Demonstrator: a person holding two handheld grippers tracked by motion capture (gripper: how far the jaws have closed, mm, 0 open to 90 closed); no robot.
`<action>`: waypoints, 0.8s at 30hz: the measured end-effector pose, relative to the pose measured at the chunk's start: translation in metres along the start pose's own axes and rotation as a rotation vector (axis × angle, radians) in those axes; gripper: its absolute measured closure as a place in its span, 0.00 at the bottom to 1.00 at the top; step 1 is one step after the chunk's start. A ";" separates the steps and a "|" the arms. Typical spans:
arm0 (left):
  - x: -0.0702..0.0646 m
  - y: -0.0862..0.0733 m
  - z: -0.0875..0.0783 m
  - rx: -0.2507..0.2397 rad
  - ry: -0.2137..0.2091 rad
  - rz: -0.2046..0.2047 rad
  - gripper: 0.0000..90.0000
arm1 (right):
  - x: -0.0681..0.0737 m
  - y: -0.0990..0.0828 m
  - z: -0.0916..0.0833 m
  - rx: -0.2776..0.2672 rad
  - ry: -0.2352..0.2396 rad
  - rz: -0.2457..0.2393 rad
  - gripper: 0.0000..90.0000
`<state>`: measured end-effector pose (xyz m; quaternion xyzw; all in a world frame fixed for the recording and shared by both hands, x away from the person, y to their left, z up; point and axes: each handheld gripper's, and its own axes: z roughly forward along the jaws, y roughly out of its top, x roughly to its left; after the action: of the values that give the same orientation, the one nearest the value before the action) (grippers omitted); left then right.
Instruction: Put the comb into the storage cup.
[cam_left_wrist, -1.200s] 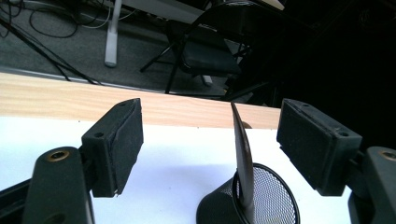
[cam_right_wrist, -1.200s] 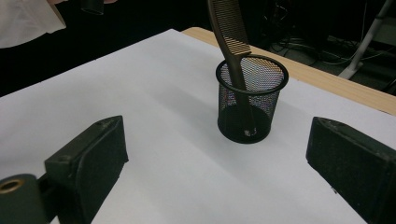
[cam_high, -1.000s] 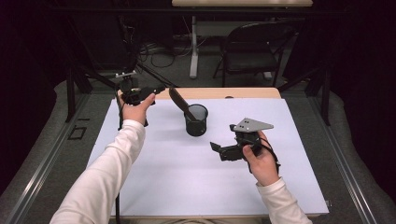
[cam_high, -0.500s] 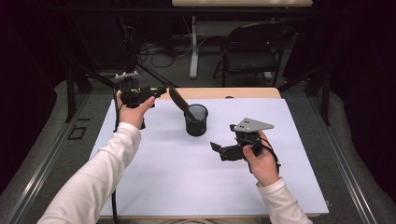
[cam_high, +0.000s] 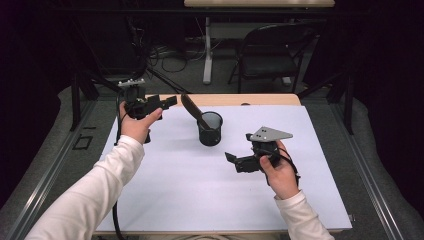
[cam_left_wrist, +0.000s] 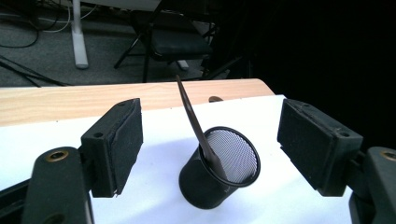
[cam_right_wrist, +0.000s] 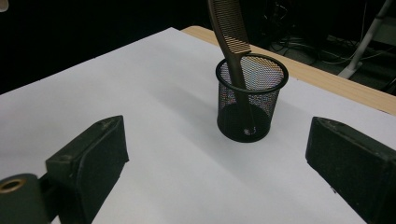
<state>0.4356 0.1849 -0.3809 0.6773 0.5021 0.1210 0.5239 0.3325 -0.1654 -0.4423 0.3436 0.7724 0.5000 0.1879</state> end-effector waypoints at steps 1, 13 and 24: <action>-0.001 0.000 -0.001 0.000 -0.005 -0.002 0.25 | 0.000 0.000 0.000 0.001 -0.001 0.001 0.06; -0.010 -0.005 -0.014 0.009 -0.038 0.029 0.18 | 0.000 0.000 0.000 0.000 -0.002 0.003 0.06; -0.021 -0.012 -0.025 0.027 -0.087 0.070 0.16 | -0.001 0.000 0.000 0.000 -0.002 0.005 0.06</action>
<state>0.4020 0.1823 -0.3731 0.7060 0.4565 0.1030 0.5316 0.3328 -0.1663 -0.4426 0.3461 0.7714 0.5001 0.1872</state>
